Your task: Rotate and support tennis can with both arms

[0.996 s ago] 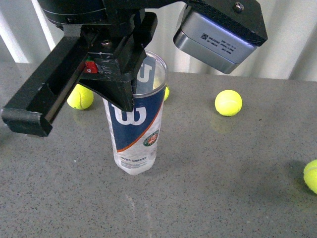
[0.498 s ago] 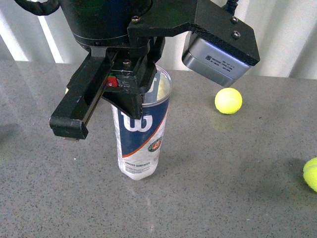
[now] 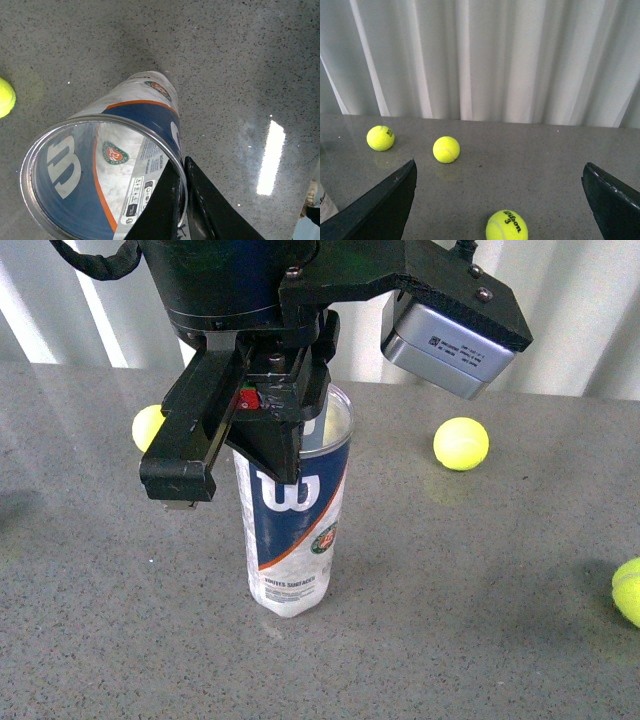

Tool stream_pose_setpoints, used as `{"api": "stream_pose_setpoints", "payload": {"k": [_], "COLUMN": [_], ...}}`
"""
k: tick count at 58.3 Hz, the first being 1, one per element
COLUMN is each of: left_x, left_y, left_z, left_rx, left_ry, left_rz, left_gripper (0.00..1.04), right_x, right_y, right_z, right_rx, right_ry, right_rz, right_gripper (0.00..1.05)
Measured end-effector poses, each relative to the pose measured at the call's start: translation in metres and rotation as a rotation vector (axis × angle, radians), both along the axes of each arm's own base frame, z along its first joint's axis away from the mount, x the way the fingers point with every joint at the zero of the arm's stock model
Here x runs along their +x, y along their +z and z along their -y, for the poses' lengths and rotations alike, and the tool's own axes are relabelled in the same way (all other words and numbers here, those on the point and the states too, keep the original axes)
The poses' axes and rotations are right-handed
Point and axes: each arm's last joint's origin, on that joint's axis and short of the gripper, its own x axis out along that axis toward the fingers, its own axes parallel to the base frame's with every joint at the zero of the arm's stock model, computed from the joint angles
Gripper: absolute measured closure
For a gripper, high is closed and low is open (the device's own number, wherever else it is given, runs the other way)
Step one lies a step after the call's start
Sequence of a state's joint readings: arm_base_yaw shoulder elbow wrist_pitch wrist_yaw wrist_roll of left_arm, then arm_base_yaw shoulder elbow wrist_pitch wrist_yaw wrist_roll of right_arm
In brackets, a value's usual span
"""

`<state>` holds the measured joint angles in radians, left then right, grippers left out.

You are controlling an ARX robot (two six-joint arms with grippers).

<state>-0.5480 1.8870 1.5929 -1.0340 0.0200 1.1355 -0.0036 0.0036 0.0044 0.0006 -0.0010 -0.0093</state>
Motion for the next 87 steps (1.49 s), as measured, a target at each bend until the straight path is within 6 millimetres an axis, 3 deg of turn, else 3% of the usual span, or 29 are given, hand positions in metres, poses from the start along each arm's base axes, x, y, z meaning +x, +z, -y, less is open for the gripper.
{"api": "stream_pose_setpoints", "payload": {"k": [4,28,37,42,52,61,67,70,77,87], "left_x": [0.002,0.010,0.008,0.006,0.001,-0.003,-0.018,-0.031,-0.063,-0.104], "left_y": [0.000,0.003,0.005,0.013,0.064,0.129,0.185,0.197,0.195,0.156], "left_z": [0.000,0.002,0.001,0.001,-0.012,-0.048,-0.098,-0.121,-0.160,-0.214], "left_rx": [-0.006,-0.007,-0.012,-0.044,-0.211,-0.460,-0.798,-0.920,-1.097,-1.192], "left_ry": [0.012,0.034,0.035,0.043,0.080,0.199,0.458,0.581,0.793,1.071], "left_rz": [0.007,0.056,0.037,0.026,0.092,0.329,0.617,0.701,0.715,0.649], "left_gripper": [1.00,0.36,0.05,0.08,0.07,0.07,0.07,0.07,0.07,0.07], "right_x": [0.000,0.000,0.000,0.000,0.000,0.000,0.000,0.000,0.000,0.000], "right_y": [0.000,0.000,0.000,0.000,0.000,0.000,0.000,0.000,0.000,0.000], "right_z": [0.000,0.000,0.000,0.000,0.000,0.000,0.000,0.000,0.000,0.000], "right_rx": [0.000,0.000,0.000,0.000,0.000,0.000,0.000,0.000,0.000,0.000], "right_ry": [0.000,0.000,0.000,0.000,0.000,0.000,0.000,0.000,0.000,0.000], "right_rz": [0.000,0.000,0.000,0.000,0.000,0.000,0.000,0.000,0.000,0.000], "right_gripper": [0.07,0.07,0.07,0.07,0.07,0.07,0.07,0.07,0.07,0.07]}}
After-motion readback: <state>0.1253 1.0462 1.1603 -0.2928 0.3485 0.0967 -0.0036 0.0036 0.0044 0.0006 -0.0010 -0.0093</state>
